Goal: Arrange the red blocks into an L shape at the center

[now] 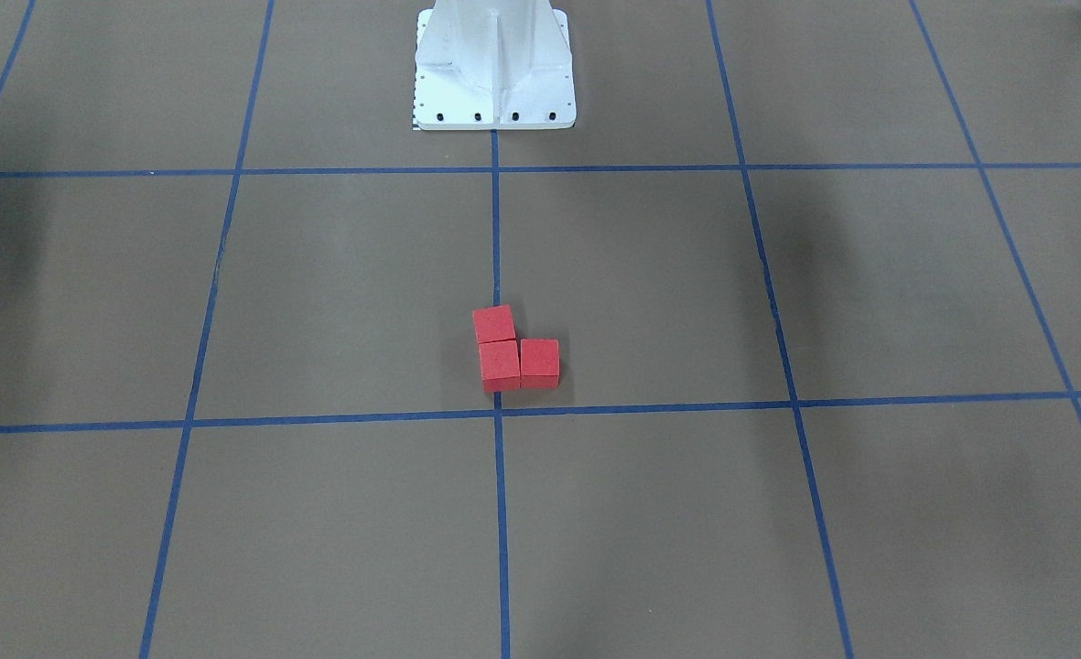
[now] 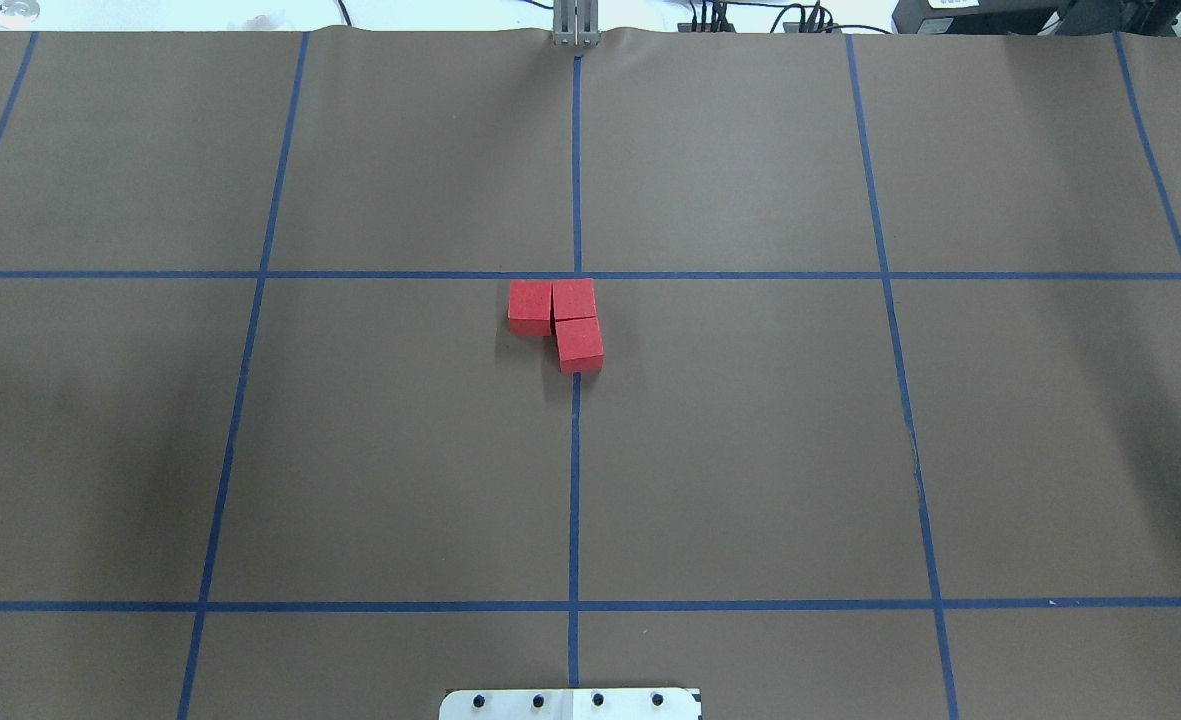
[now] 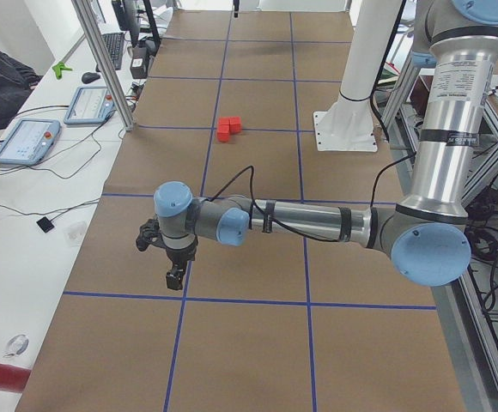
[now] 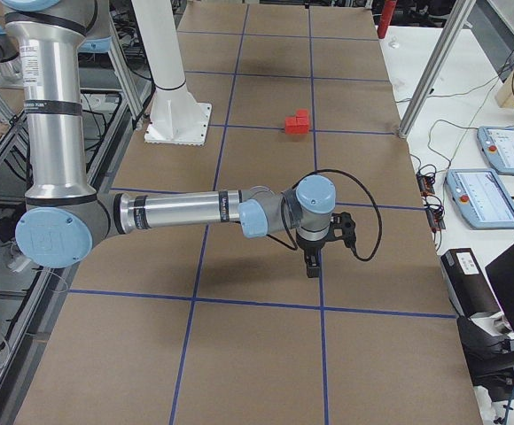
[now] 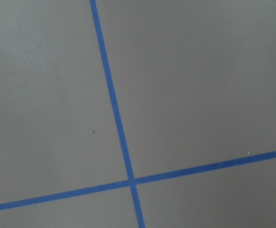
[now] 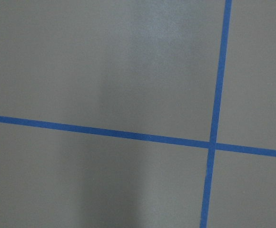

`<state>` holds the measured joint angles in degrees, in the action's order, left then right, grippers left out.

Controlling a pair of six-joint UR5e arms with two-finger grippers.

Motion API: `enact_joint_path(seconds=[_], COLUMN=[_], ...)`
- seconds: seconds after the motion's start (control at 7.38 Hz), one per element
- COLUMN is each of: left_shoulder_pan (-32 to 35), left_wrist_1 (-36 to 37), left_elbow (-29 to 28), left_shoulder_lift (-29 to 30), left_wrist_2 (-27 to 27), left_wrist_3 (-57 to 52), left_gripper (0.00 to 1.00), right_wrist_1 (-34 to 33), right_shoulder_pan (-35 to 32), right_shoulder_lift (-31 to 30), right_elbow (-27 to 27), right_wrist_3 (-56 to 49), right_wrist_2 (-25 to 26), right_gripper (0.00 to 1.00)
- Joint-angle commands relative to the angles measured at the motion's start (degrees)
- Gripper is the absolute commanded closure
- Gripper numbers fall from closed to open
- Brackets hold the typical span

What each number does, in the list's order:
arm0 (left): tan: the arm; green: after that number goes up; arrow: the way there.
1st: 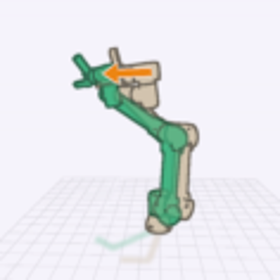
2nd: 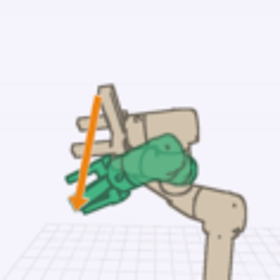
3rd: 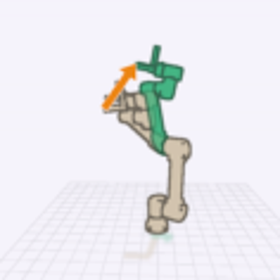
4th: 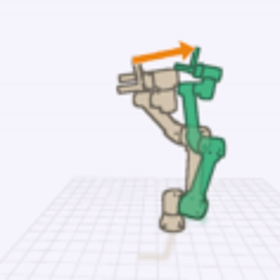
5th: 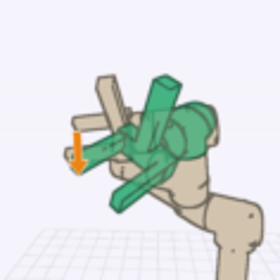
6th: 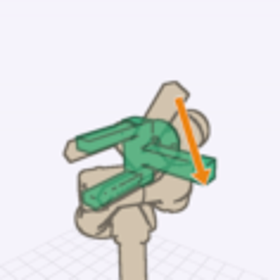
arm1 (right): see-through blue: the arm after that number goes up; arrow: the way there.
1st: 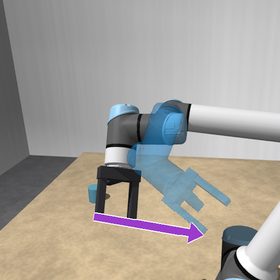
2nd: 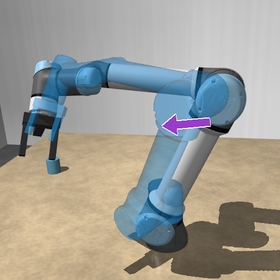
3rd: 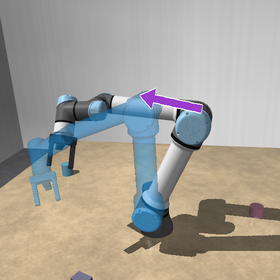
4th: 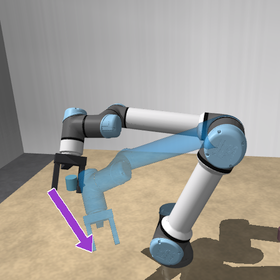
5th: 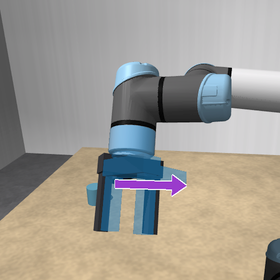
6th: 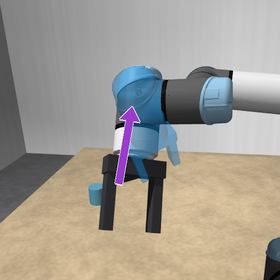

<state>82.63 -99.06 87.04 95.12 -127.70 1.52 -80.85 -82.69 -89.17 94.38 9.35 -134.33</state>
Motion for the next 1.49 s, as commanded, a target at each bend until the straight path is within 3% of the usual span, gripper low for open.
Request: enact_joint_path(seconds=[0.0,0.27,0.68,1.08,1.35], left_shoulder_pan=[0.43,3.91,5.26,5.79,6.32], left_wrist_1=[0.62,4.99,8.62,8.54,8.54], left_elbow=[3.64,5.77,8.07,7.10,7.01], left_shoulder_lift=[-3.09,-2.75,-2.92,-4.68,-4.77], left_wrist_2=[-0.44,-5.50,-6.07,-5.63,-5.54], left_wrist_3=[0.15,-0.37,-2.99,-6.00,-6.00], left_gripper=[0.00,0.00,0.00,0.00,0.00], right_wrist_1=[-0.61,-0.97,-2.02,-16.32,-16.35], right_shoulder_pan=[-0.62,-1.94,-4.31,-5.20,-5.20], right_shoulder_lift=[-0.30,-1.26,-2.32,-1.53,-1.62], right_elbow=[-0.33,-0.60,-0.34,7.03,6.96], right_wrist_3=[-0.13,-0.21,-0.13,-0.04,0.05], right_wrist_2=[-0.06,-0.05,-0.32,-0.14,-0.32], right_gripper=[0.01,0.01,0.01,0.01,0.01])
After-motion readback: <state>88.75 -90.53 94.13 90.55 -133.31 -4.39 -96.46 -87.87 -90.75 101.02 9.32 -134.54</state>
